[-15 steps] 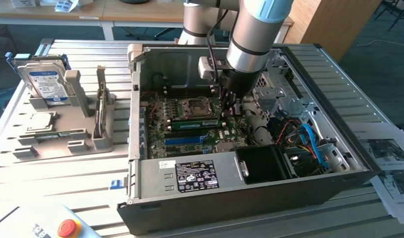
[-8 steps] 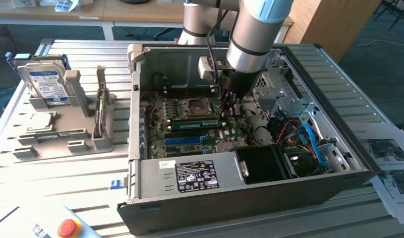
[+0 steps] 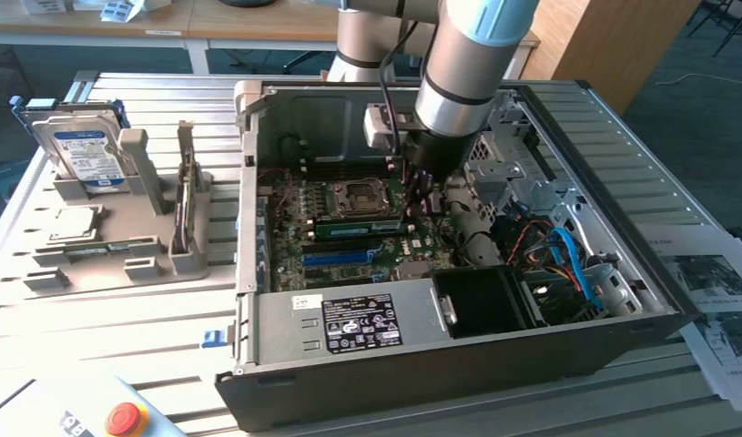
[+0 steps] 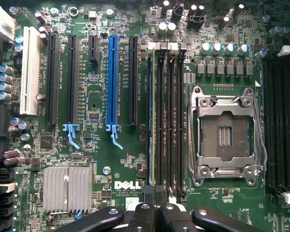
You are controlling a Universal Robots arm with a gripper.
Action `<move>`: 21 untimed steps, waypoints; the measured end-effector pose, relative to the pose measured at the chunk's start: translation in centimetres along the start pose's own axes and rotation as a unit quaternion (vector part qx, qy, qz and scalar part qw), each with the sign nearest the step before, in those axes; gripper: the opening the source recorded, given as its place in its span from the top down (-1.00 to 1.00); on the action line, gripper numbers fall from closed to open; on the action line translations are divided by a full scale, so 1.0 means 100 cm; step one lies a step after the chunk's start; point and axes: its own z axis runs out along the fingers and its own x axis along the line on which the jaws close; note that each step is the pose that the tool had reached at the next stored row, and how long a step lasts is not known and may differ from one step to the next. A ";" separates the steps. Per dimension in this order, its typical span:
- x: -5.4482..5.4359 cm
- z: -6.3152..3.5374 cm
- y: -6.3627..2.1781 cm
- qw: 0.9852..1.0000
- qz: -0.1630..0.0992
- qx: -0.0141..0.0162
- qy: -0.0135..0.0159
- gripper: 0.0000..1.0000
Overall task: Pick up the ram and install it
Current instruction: 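Press down the ram until it locks into place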
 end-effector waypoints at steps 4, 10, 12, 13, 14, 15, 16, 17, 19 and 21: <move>0.000 0.0005 0.0000 1.000 0.000 0.000 0.000 0.80; 0.000 0.0014 -0.0001 1.000 0.000 0.000 0.000 0.80; 0.000 0.0015 -0.0001 1.000 0.000 0.000 0.000 0.80; 0.000 0.0015 -0.0001 1.000 0.000 0.000 0.000 0.80; 0.000 0.0016 -0.0001 1.000 0.000 0.000 0.000 0.80; 0.000 0.0016 -0.0001 1.000 0.000 0.000 0.000 0.80; 0.000 0.0016 -0.0001 1.000 0.000 0.000 0.000 0.80; 0.000 0.0017 -0.0001 1.000 0.000 0.000 0.000 0.80; 0.000 0.0019 -0.0001 1.000 0.000 0.000 0.000 0.80; 0.000 0.0020 -0.0001 1.000 0.000 0.000 0.000 0.80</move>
